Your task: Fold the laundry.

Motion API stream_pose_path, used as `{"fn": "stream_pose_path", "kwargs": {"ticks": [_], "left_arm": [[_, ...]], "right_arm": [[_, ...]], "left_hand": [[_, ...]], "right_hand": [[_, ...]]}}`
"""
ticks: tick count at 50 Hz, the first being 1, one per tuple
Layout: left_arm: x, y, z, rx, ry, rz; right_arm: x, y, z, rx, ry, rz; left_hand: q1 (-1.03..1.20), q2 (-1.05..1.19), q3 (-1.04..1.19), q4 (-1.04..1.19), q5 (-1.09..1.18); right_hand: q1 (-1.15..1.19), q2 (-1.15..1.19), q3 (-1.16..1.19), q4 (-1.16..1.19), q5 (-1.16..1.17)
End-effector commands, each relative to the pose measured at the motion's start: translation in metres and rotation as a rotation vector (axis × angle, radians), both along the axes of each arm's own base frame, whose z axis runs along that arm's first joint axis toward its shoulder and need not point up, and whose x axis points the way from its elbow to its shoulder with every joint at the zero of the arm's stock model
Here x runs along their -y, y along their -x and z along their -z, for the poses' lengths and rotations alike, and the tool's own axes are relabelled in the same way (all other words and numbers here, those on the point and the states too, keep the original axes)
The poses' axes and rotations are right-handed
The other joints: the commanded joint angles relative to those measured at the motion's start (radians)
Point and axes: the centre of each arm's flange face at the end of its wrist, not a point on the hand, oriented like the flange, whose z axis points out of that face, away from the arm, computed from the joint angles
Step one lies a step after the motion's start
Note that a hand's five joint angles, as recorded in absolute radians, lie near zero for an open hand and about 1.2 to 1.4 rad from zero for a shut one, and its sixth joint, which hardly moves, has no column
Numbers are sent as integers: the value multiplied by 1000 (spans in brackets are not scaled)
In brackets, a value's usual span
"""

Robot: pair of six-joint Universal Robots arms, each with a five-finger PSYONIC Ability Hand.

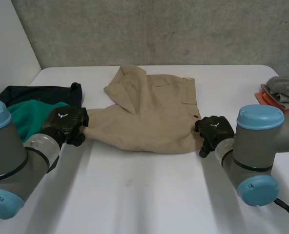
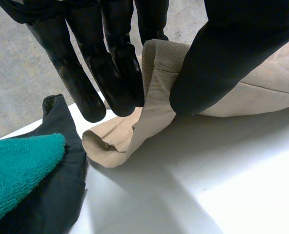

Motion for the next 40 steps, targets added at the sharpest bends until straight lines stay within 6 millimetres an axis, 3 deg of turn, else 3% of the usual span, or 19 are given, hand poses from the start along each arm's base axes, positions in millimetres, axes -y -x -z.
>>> {"fn": "stream_pose_path", "kwargs": {"ticks": [1,6,14,17,21,26,34,40], "left_arm": [[3,-1,-3,-1,2,-4],[5,-2,-6,0,2,-12],[4,-3,-7,3,-11,-15],[2,-4,-6,6,-23,-14],[-6,-7,-8,22,-59,-14],[-34,-12,-11,60,-170,5],[-88,-23,-6,207,-360,86],[-116,-27,-1,312,-428,172]], "right_arm": [[-2,-10,5,21,15,-51],[4,-14,12,16,35,-61],[22,-15,10,13,75,-51],[23,-13,6,11,78,-47],[13,-9,-10,4,73,-51],[-10,3,-31,-98,40,-118],[-59,32,-32,-407,-148,-264],[-88,47,-35,-500,-253,-331]], "left_hand": [[254,197,203,194,236],[254,197,203,194,236],[254,197,203,194,236],[254,197,203,194,236],[254,197,203,194,236],[254,197,203,194,236],[254,197,203,194,236],[254,197,203,194,236]], "right_hand": [[133,139,135,137,126],[216,221,218,219,208],[847,852,849,850,839],[847,853,849,851,840],[847,853,849,851,840],[847,853,849,851,840],[847,853,849,851,840],[847,853,849,851,840]]}}
